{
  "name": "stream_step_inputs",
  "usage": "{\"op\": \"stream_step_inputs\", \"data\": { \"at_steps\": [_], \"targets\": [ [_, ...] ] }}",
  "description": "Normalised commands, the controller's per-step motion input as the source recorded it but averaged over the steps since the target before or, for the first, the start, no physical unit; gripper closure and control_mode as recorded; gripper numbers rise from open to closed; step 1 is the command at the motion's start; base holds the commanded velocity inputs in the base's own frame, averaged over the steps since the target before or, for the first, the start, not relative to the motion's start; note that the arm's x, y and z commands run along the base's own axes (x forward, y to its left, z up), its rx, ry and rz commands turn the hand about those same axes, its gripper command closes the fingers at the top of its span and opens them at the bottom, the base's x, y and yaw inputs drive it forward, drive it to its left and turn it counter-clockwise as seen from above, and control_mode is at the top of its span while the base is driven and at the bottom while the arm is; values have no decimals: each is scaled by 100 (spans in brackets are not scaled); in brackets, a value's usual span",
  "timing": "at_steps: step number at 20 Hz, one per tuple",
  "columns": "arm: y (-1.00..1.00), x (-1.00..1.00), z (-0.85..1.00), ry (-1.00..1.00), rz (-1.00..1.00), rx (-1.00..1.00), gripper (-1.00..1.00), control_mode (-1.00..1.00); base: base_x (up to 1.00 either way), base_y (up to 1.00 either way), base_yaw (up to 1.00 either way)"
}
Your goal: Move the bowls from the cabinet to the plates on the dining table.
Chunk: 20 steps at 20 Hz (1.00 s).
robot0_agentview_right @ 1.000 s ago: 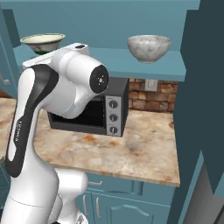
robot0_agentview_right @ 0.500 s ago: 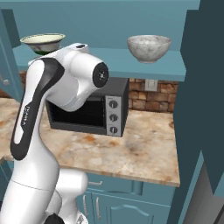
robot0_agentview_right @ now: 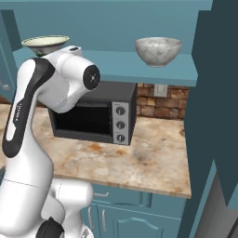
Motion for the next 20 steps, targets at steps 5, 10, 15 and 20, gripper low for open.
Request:
{"op": "stream_step_inputs", "data": {
  "at_steps": [5,10,15,20],
  "targets": [
    [36,39,-4,0,1,0,-100,-100,0,0,0],
    [31,28,-1,0,3,0,-100,-100,0,0,0],
    [29,-7,0,0,10,-1,-100,-100,0,0,0],
    [29,-43,0,0,18,-3,-100,-100,0,0,0]
  ]
}}
